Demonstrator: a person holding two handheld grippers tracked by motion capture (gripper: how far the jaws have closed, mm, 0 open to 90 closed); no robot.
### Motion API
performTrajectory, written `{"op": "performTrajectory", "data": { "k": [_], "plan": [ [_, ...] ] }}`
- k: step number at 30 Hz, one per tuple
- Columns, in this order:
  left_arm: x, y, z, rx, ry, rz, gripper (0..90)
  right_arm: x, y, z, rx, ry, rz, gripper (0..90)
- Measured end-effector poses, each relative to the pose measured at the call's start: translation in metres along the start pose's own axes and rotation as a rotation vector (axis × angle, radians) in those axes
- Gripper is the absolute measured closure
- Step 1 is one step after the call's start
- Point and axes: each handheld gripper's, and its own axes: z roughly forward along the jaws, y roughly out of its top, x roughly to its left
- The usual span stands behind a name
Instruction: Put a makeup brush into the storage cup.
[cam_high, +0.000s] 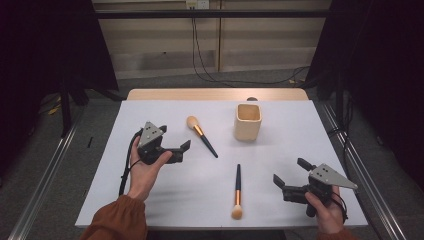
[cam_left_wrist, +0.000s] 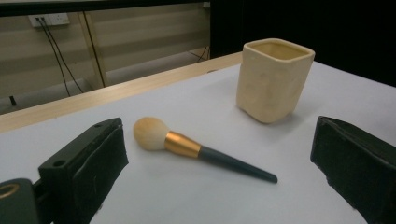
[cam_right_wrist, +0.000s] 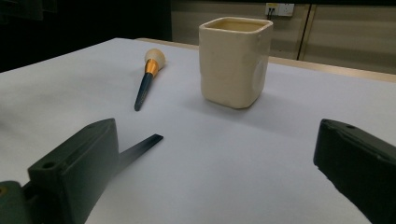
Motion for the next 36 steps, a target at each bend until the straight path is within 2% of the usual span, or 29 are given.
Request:
{"op": "performTrajectory", "data": {
  "k": [3,5,6,7,10,13,16,22,25,33,35,36],
  "plan": [
    [-0.001,0.004,0.006,0.005,0.009,0.000,3.4,0.000,0.000,0.000,0.001,0.002,-0.001,0.3],
    [0.000,0.007,0.013,0.012,0.014,0.015,3.4,0.001,0.000,0.000,0.001,0.001,-0.001,0.3],
    [0.001,0.008,0.016,0.014,0.011,0.012,3.4,0.001,0.000,0.000,0.001,0.000,0.001,0.3],
    [0.002,0.009,0.020,0.010,0.013,-0.008,3.4,0.000,0.000,0.000,0.000,0.000,0.002,0.3],
    [0.005,0.013,0.027,0.012,0.006,-0.003,3.4,0.000,0.000,0.000,0.001,0.002,0.001,0.3],
    [0.006,0.018,0.034,0.003,0.012,0.012,3.4,0.000,-0.001,0.000,0.000,0.004,0.001,0.3],
    [0.008,0.023,0.042,-0.008,0.013,-0.002,3.5,0.000,0.000,0.000,-0.004,0.004,0.007,0.3],
    [0.012,0.031,0.056,-0.016,0.017,0.008,3.6,0.000,-0.001,0.000,-0.008,-0.003,0.016,0.5],
    [0.017,0.030,0.065,0.007,0.035,0.000,3.7,0.000,0.000,0.000,-0.014,-0.010,0.018,0.5],
    [0.023,0.025,0.088,0.042,0.029,-0.043,3.8,0.001,-0.001,0.001,-0.019,-0.010,0.016,0.5],
    [0.023,0.025,0.093,0.061,0.045,-0.035,3.8,0.000,-0.001,0.001,-0.018,-0.010,0.018,0.4],
    [0.024,0.026,0.095,0.067,0.042,-0.048,3.8,0.000,-0.001,0.001,-0.018,-0.011,0.015,0.5]
  ]
}}
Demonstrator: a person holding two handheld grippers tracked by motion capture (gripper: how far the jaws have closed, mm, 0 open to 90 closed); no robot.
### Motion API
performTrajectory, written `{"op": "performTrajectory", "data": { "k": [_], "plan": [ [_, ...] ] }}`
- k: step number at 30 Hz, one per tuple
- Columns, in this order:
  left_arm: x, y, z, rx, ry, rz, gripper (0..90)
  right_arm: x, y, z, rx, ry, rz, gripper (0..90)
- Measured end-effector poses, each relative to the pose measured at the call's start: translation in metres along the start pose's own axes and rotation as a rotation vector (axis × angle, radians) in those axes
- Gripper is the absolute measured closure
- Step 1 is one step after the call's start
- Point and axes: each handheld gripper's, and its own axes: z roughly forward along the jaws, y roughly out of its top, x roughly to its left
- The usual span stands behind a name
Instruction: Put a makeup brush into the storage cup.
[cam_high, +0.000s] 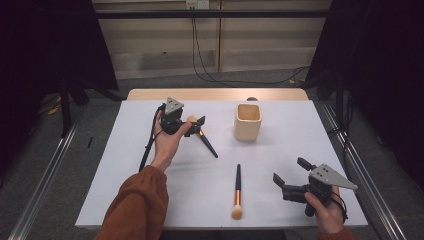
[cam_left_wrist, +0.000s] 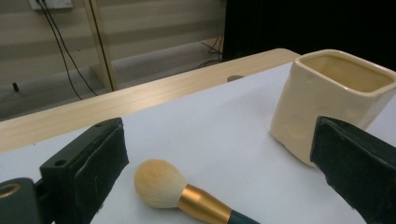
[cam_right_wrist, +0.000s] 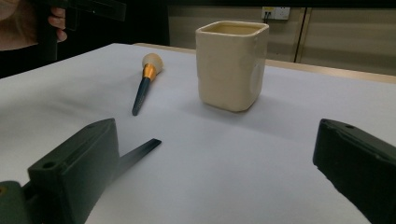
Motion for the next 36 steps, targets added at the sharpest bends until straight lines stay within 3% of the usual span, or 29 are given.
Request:
{"op": "performTrajectory", "data": {
  "k": [6,9,12,14,19,22,24,29,32,36],
  "plan": [
    [0.000,0.009,0.005,0.037,-0.013,-0.031,3.7,0.001,0.000,0.000,0.003,0.003,-0.001,0.5],
    [-0.001,0.012,0.009,0.069,-0.043,-0.031,3.5,0.000,-0.001,0.000,0.005,0.005,-0.004,0.4],
    [-0.004,0.014,0.012,0.115,-0.026,-0.006,3.5,0.001,-0.001,0.000,0.003,0.006,-0.003,0.4],
    [-0.005,0.017,0.014,0.153,0.007,0.009,3.5,0.001,-0.001,0.000,0.003,0.008,-0.003,0.4],
    [-0.007,0.021,0.017,0.200,-0.020,0.017,3.1,0.001,-0.001,0.000,0.005,0.008,-0.004,0.4],
    [-0.008,0.023,0.018,0.249,-0.009,0.023,3.5,0.000,-0.001,0.000,0.008,0.009,-0.013,0.3],
    [-0.010,0.024,0.021,0.265,-0.010,-0.024,3.9,0.001,-0.001,0.000,0.008,0.010,-0.007,0.4],
    [-0.008,0.026,0.027,0.378,0.021,-0.024,5.5,0.001,-0.001,0.001,0.015,0.013,-0.010,0.2],
    [-0.007,0.027,0.031,0.414,0.026,-0.046,5.6,0.001,-0.002,0.001,0.021,0.016,-0.008,0.0],
    [-0.004,0.027,0.034,0.469,0.044,-0.044,6.8,0.001,-0.002,0.000,0.022,0.017,-0.008,0.1]
  ]
}}
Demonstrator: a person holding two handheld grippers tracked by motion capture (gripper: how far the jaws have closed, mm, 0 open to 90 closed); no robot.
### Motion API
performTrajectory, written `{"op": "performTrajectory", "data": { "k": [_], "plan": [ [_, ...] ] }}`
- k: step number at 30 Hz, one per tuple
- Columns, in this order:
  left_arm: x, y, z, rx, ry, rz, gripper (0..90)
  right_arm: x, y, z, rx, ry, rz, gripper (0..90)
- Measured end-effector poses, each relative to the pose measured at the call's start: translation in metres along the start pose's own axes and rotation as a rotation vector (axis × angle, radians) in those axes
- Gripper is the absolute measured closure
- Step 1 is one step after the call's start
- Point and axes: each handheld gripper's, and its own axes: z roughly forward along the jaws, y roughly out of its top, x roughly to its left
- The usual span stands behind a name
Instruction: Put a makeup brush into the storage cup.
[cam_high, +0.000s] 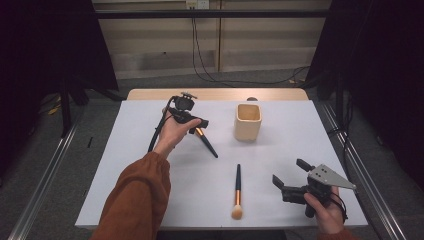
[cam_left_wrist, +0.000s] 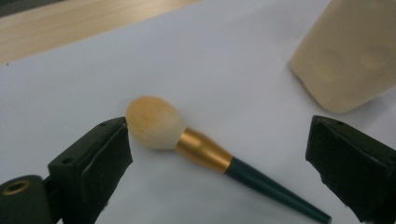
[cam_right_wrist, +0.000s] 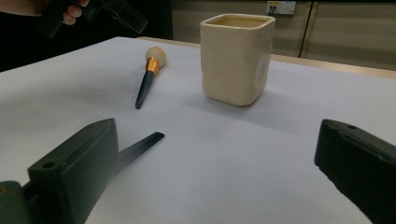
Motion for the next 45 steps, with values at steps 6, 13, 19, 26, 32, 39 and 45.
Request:
{"op": "performTrajectory", "data": {
  "k": [6,13,19,26,32,39,45],
  "plan": [
    [0.000,-0.001,0.010,0.110,0.002,-0.041,7.4,0.001,0.000,0.000,0.003,0.001,-0.006,0.0],
    [0.002,0.001,0.017,0.208,0.013,-0.146,9.7,0.000,0.000,0.000,0.001,0.005,0.009,0.0],
    [-0.006,0.001,0.026,0.278,0.019,-0.167,9.7,0.000,0.000,0.000,0.003,0.009,0.006,0.0],
    [-0.011,-0.002,0.039,0.350,0.037,-0.163,10.3,0.001,0.000,0.001,0.008,0.012,0.005,0.0],
    [-0.013,0.001,0.044,0.352,0.046,-0.158,9.7,0.000,-0.001,0.001,0.010,0.015,0.006,0.0],
    [-0.018,0.004,0.056,0.408,0.092,-0.173,12.5,0.001,-0.001,0.001,0.013,0.017,0.001,0.0],
    [-0.017,0.004,0.068,0.455,0.082,-0.216,15.6,0.000,-0.001,0.001,0.015,0.019,0.009,0.0]
  ]
}}
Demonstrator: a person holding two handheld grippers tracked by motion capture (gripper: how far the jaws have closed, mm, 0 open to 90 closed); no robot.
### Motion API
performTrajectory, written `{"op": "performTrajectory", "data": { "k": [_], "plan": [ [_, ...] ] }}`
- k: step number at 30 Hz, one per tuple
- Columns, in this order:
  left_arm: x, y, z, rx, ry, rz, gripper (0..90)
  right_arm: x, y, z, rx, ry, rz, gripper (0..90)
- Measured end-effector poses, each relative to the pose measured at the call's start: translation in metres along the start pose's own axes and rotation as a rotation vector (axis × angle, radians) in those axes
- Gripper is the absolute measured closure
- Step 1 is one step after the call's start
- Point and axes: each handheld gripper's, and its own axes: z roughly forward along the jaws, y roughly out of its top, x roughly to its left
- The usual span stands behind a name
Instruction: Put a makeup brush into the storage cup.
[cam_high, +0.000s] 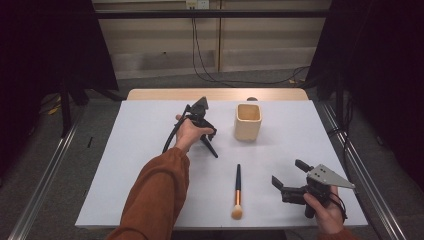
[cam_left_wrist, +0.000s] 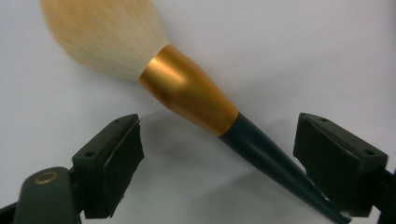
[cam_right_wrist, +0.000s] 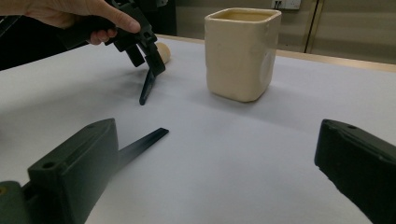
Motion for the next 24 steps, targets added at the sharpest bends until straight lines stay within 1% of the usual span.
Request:
{"op": "performTrajectory", "data": {
  "k": [1,2,3,4,5,7,9,12,13,14,15,17,18,21,24],
  "plan": [
    [0.001,0.001,0.001,0.006,-0.003,0.002,15.6,0.000,0.000,0.000,0.000,0.000,-0.001,0.0],
    [0.001,0.002,0.003,0.010,-0.009,-0.011,16.6,0.000,0.000,0.000,0.001,0.000,-0.003,0.0],
    [0.002,0.003,0.003,0.009,-0.015,-0.024,20.0,0.000,0.000,0.000,0.001,0.000,-0.005,0.0],
    [0.003,0.003,0.003,0.010,-0.009,-0.022,22.1,0.000,0.000,0.000,-0.001,0.002,-0.004,0.0],
    [0.003,0.004,0.005,0.007,0.008,-0.023,21.6,0.000,0.000,0.000,-0.002,0.006,-0.003,0.0],
    [0.003,0.004,0.006,0.012,0.010,-0.041,21.0,0.000,0.000,0.000,-0.001,0.005,-0.003,0.0],
    [0.001,0.005,0.007,0.018,0.024,-0.046,21.7,0.001,0.000,0.000,-0.001,0.009,-0.004,0.0],
    [-0.001,0.006,0.007,0.032,0.056,-0.061,25.0,0.001,0.000,0.001,0.000,0.010,-0.004,0.0],
    [-0.002,0.006,0.007,0.033,0.075,-0.070,26.6,0.001,0.000,0.001,0.001,0.012,-0.004,0.0],
    [-0.004,0.006,0.007,0.038,0.096,-0.069,29.5,0.001,0.000,0.001,0.002,0.013,-0.005,0.0],
    [-0.005,0.006,0.007,0.038,0.103,-0.078,30.3,0.001,0.000,0.001,0.007,0.015,-0.008,0.0],
    [-0.006,0.007,0.007,0.050,0.103,-0.086,31.9,0.002,0.000,0.001,0.008,0.017,-0.011,0.0],
    [-0.006,0.007,0.006,0.058,0.103,-0.084,33.5,0.002,-0.001,0.001,0.010,0.017,-0.011,0.0],
    [-0.008,0.007,0.006,0.073,0.103,-0.081,40.7,0.001,-0.001,0.002,0.012,0.018,-0.011,0.0],
    [-0.008,0.008,0.005,0.086,0.093,-0.072,46.3,0.001,-0.001,0.002,0.014,0.018,-0.007,0.1]
  ]
}}
